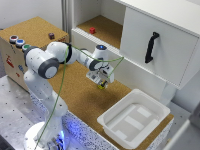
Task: Put the yellow object inside the left cabinet
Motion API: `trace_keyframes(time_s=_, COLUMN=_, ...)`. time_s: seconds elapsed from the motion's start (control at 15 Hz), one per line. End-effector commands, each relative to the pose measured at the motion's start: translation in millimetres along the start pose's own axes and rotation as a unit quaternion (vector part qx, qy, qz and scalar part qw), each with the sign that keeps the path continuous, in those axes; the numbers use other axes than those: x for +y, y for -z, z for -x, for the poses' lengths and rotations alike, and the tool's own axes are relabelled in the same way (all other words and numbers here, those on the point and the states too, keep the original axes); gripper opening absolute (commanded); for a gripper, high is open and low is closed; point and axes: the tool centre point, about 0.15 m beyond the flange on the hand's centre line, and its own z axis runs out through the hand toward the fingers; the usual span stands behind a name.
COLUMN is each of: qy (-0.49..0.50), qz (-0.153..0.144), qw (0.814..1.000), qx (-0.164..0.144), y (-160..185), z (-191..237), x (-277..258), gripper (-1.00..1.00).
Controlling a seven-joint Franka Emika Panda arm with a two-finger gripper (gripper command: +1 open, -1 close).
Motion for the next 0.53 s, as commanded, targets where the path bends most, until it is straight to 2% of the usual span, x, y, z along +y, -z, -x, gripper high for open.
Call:
trace_keyframes(time_s=0.0, qy=0.012, qz=0.010, qw=1.000, qx=0.003, y=-32, z=-12, x=-17, gripper=1.00)
trace_keyframes(time_s=0.07, qy=0.003, qz=0.020, qw=1.000, qx=0.007, y=-36, z=-15, x=-15, gripper=-1.00)
trace_keyframes(time_s=0.47, qy=-0.036, qz=0.027, qw=0.999, qx=0.006, y=-47, z=-24, x=9, gripper=-1.00)
